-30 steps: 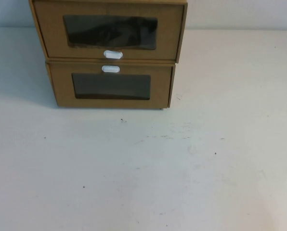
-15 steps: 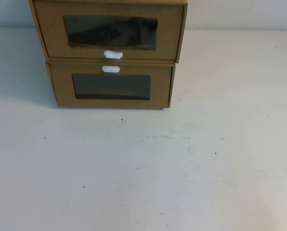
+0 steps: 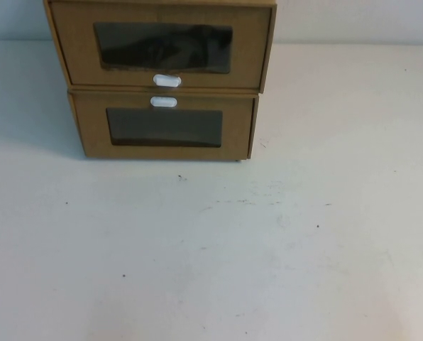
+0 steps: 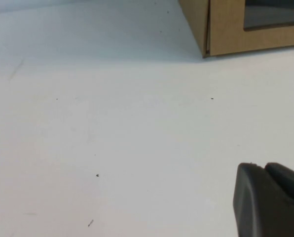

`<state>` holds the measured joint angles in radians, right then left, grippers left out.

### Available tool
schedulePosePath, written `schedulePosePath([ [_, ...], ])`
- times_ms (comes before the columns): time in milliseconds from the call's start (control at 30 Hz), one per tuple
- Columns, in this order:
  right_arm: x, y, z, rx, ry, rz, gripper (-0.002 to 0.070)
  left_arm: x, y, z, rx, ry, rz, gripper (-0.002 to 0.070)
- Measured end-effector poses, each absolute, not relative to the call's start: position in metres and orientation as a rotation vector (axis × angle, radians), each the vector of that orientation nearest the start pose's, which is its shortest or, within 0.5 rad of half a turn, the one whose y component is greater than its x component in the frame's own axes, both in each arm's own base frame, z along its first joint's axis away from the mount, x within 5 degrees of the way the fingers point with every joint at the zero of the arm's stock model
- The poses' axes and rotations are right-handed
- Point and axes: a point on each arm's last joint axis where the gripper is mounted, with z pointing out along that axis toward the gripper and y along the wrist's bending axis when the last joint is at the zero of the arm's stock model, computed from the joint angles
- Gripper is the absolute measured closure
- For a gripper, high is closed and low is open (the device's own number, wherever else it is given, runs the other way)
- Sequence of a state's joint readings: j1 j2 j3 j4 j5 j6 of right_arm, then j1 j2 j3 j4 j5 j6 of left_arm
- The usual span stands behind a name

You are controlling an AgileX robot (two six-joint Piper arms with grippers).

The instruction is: Close the shoe box

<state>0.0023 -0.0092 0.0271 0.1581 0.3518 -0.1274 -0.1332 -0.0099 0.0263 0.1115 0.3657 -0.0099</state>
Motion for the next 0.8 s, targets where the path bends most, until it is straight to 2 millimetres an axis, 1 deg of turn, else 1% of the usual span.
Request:
schedulePosePath([
  [600,0.0532,0.0052,0.1732,-0.023,1.849,0.069,0.0689,0.0526,-0.0034,0.1719,0.177,1.858,0.004,0.068],
  [800,0.0523,0.0109,0.1732,-0.123,1.847,0.143,0.0689,0.0526,-0.0034,0.1719,0.177,1.858,0.004,0.068],
])
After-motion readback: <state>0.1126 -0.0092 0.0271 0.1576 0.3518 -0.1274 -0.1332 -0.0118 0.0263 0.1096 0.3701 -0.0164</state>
